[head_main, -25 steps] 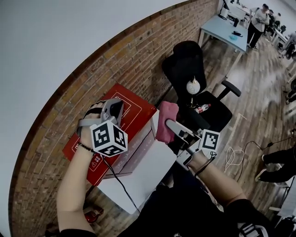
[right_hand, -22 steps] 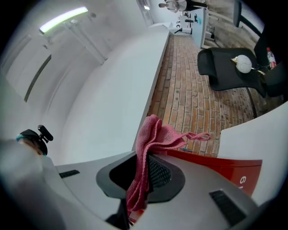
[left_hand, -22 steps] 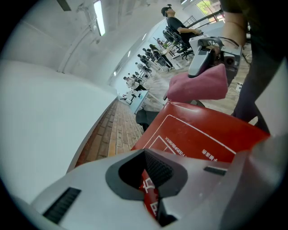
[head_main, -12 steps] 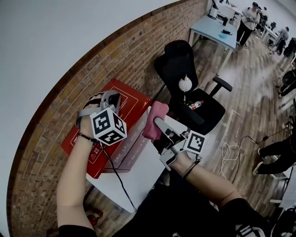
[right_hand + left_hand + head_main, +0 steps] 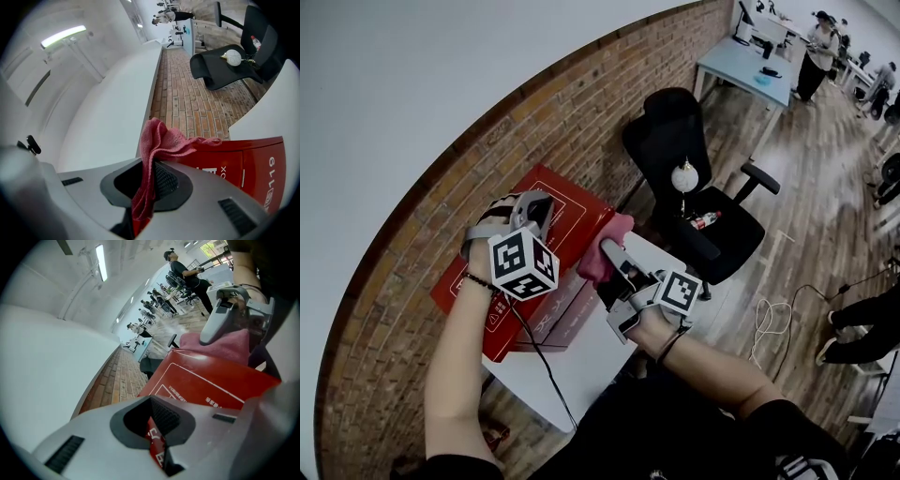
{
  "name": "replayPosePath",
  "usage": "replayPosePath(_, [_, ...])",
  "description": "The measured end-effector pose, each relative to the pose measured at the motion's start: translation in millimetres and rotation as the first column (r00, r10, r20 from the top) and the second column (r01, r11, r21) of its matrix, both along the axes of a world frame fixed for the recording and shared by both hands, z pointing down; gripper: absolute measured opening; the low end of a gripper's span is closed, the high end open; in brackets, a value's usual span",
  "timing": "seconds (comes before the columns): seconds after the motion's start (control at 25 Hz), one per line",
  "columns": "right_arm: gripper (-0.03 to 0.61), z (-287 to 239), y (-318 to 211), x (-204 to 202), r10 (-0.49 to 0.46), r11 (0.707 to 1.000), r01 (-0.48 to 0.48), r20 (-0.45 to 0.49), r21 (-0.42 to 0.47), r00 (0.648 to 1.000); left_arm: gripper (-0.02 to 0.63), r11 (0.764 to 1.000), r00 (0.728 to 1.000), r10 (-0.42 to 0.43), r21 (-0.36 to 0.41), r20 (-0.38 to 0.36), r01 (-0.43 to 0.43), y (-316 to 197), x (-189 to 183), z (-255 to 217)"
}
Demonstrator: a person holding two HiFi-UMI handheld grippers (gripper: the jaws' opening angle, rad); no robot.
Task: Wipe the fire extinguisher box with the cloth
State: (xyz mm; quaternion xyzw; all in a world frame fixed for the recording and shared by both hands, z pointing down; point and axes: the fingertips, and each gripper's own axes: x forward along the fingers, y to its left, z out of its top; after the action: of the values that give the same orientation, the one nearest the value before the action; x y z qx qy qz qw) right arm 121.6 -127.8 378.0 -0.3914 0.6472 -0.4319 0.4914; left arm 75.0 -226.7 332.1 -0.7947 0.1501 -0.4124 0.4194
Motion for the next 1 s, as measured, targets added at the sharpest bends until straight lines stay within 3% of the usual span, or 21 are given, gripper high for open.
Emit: replayPosePath(1.0, [0.061, 34, -8, 3, 0.026, 1.0, -0.026, 0.013, -0.013, 1.0, 0.029, 1.0, 1.0, 0.023, 0.005, -0.002, -0.023, 3, 0, 0])
